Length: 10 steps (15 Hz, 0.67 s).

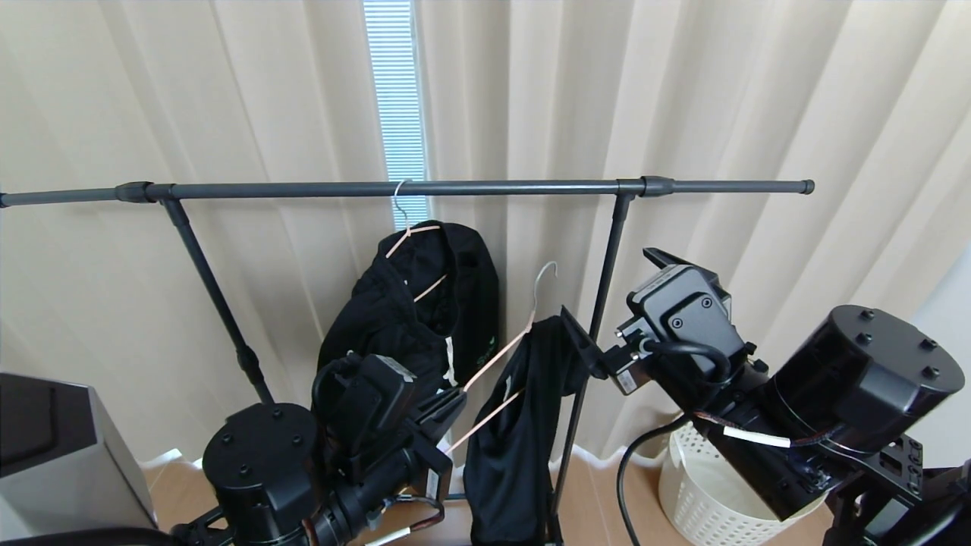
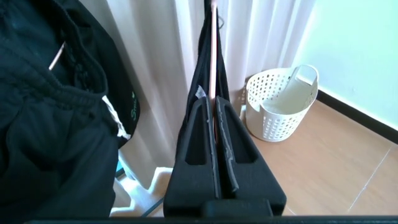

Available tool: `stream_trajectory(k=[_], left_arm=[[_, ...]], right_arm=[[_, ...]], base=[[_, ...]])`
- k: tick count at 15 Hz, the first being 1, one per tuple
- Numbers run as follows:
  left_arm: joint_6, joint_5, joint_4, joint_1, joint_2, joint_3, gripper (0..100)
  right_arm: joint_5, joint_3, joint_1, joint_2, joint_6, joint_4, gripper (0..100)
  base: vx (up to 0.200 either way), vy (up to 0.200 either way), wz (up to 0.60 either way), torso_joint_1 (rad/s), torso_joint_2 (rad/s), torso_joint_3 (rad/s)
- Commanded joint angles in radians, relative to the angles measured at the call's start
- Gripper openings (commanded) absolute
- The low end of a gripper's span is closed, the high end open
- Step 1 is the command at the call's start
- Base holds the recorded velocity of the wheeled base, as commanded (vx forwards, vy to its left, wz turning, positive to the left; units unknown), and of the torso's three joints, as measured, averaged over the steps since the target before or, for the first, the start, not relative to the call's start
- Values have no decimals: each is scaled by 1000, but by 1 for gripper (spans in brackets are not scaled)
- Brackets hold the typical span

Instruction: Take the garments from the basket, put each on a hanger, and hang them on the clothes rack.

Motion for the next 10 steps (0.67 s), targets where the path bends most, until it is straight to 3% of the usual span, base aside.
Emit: stream_trajectory(k=[1, 4, 6, 7, 8, 10], left_arm=[[0, 0, -1, 0, 8, 4, 0], [0, -48, -1, 0, 8, 26, 0], [0, -55, -1, 0, 8, 44, 0], [2, -57, -1, 0, 2, 47, 0], [2, -57, -1, 0, 2, 47, 0], [0, -77, -1, 0, 2, 52, 0]], right_arm=[[1, 0, -1, -1, -1, -1, 100], [70, 6, -44, -22, 1, 53, 100], [150, 6, -91, -65, 12, 145, 100], [248, -3, -154, -96, 35, 233, 100], [248, -3, -154, -96, 35, 233, 100], [499, -54, -314, -171, 85, 454, 100]], base=[[0, 0, 0, 0, 0, 0], [0, 0, 0, 0, 0, 0], [0, 0, 0, 0, 0, 0], [0, 0, 0, 0, 0, 0], [0, 0, 0, 0, 0, 0], [0, 0, 0, 0, 0, 0]])
